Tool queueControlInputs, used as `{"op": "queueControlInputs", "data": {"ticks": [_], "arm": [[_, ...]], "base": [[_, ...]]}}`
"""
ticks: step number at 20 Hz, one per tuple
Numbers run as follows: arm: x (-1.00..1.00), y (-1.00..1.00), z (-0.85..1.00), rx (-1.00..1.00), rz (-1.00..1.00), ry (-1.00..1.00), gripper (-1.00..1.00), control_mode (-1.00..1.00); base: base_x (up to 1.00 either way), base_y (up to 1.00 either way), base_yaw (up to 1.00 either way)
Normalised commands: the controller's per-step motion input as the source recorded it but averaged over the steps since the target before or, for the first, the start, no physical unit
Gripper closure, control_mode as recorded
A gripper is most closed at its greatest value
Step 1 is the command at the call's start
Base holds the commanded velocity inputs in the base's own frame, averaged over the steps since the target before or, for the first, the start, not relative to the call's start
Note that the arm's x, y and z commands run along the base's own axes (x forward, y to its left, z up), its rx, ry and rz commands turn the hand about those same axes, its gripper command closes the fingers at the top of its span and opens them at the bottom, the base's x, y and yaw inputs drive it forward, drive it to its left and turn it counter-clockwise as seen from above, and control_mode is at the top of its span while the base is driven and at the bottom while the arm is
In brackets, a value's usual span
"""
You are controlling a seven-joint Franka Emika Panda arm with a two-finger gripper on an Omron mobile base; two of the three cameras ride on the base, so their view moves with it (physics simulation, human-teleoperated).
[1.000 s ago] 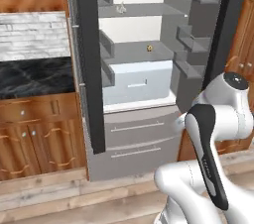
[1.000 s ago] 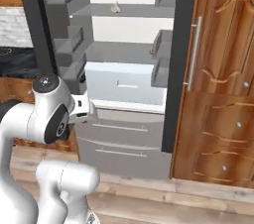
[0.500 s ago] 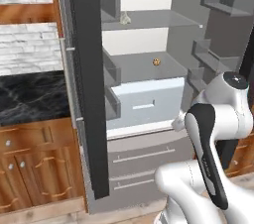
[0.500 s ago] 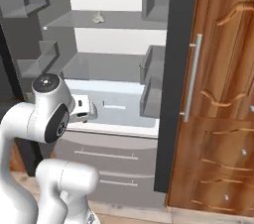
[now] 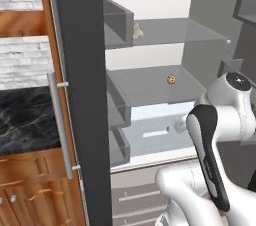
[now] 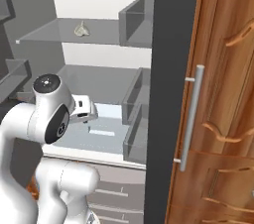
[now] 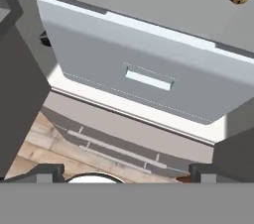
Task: Retrieve the bottle and the shaker from the cabinet and place them next to the mixing bowl on the counter. Then add garlic from the fridge to the mixing bowl.
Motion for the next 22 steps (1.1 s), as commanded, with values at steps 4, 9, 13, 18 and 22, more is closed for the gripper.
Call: {"op": "queueControlInputs", "data": {"ticks": [4, 9, 13, 18, 22], "arm": [[0.0, 0.0, 0.0, 0.0, 0.0, 0.0, -1.0, 1.0], [0.0, 0.0, 0.0, 0.0, 0.0, 0.0, -1.0, 1.0], [0.0, 0.0, 0.0, 0.0, 0.0, 0.0, -1.0, 1.0], [0.0, 0.01, 0.18, -0.02, 0.0, -0.09, -1.0, -1.0], [0.06, 0.0, 0.79, 0.1, -0.06, -0.01, -1.0, -1.0]], "base": [[0.58, -0.01, 0.08], [0.06, 0.0, 0.01], [0.0, 0.0, 0.0], [0.0, 0.0, 0.0], [0.0, 0.0, 0.0]]}}
